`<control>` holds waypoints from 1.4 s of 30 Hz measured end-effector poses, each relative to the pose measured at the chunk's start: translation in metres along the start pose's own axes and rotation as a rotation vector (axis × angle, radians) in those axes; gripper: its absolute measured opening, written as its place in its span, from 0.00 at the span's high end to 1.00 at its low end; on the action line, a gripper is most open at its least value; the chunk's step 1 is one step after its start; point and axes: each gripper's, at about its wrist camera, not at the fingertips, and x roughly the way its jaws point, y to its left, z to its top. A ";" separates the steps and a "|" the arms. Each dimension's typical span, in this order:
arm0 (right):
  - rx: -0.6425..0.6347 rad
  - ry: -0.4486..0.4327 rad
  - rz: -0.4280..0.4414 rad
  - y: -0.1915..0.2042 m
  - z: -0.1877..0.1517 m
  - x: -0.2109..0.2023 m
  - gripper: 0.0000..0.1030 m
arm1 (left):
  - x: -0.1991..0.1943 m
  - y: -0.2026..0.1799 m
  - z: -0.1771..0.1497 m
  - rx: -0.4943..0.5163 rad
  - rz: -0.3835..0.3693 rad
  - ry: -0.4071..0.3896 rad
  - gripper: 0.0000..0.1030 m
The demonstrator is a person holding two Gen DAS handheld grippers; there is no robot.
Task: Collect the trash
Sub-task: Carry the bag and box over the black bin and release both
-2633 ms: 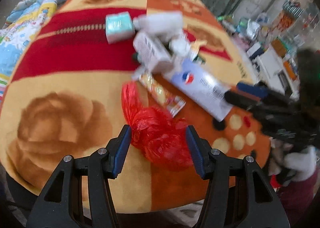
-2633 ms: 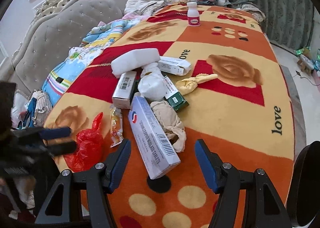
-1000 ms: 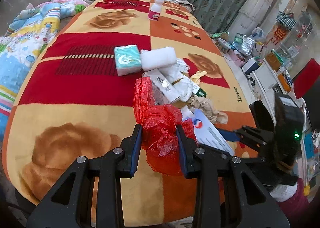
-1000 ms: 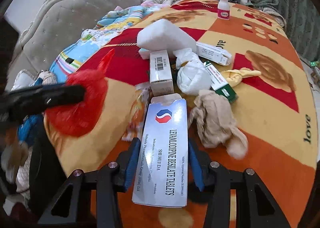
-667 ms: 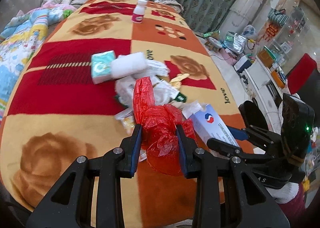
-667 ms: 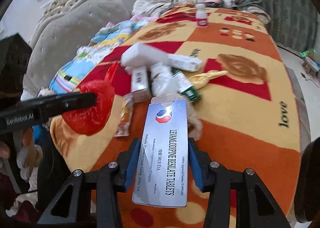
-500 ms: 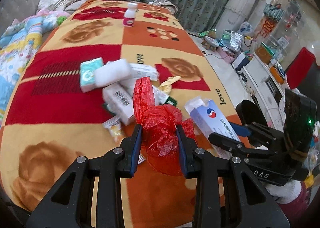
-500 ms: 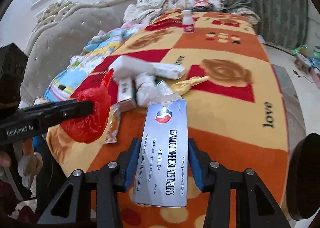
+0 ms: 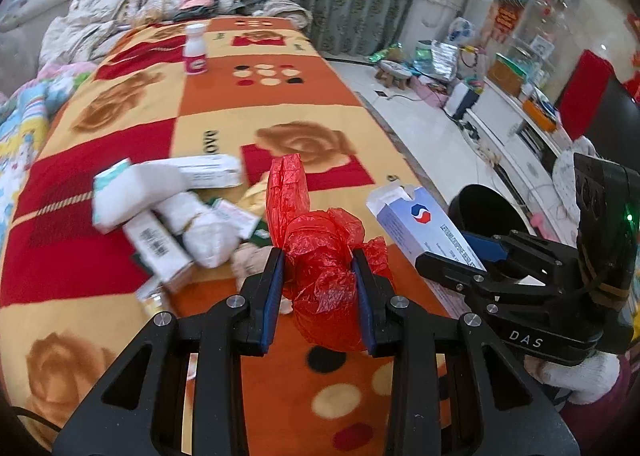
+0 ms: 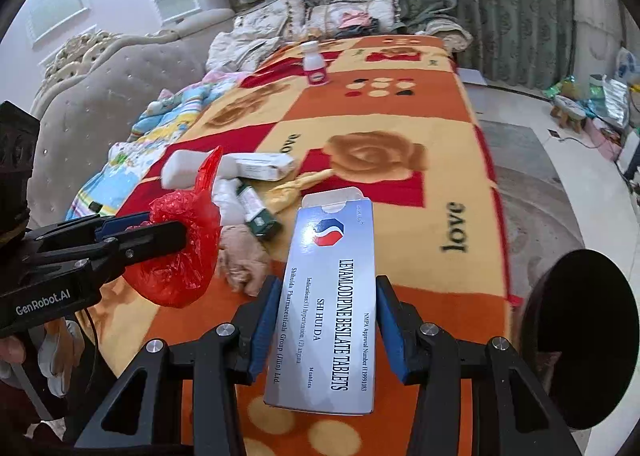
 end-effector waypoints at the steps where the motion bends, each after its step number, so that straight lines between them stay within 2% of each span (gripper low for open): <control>1: 0.009 -0.003 -0.007 -0.005 -0.001 -0.002 0.56 | 0.003 -0.006 0.002 0.011 -0.006 0.004 0.70; 16: 0.140 -0.026 -0.109 -0.084 -0.021 -0.037 0.56 | 0.045 -0.082 0.015 0.130 -0.084 0.050 0.70; 26: 0.241 -0.027 -0.195 -0.143 -0.044 -0.060 0.56 | 0.075 -0.139 0.028 0.180 -0.197 0.083 0.70; 30: 0.287 -0.015 -0.230 -0.168 -0.054 -0.065 0.56 | 0.092 -0.159 0.034 0.167 -0.270 0.117 0.70; 39: 0.375 0.016 -0.281 -0.209 -0.070 -0.063 0.56 | 0.124 -0.184 0.043 0.132 -0.348 0.161 0.69; 42: 0.404 0.024 -0.300 -0.218 -0.073 -0.064 0.56 | 0.128 -0.186 0.044 0.114 -0.371 0.165 0.63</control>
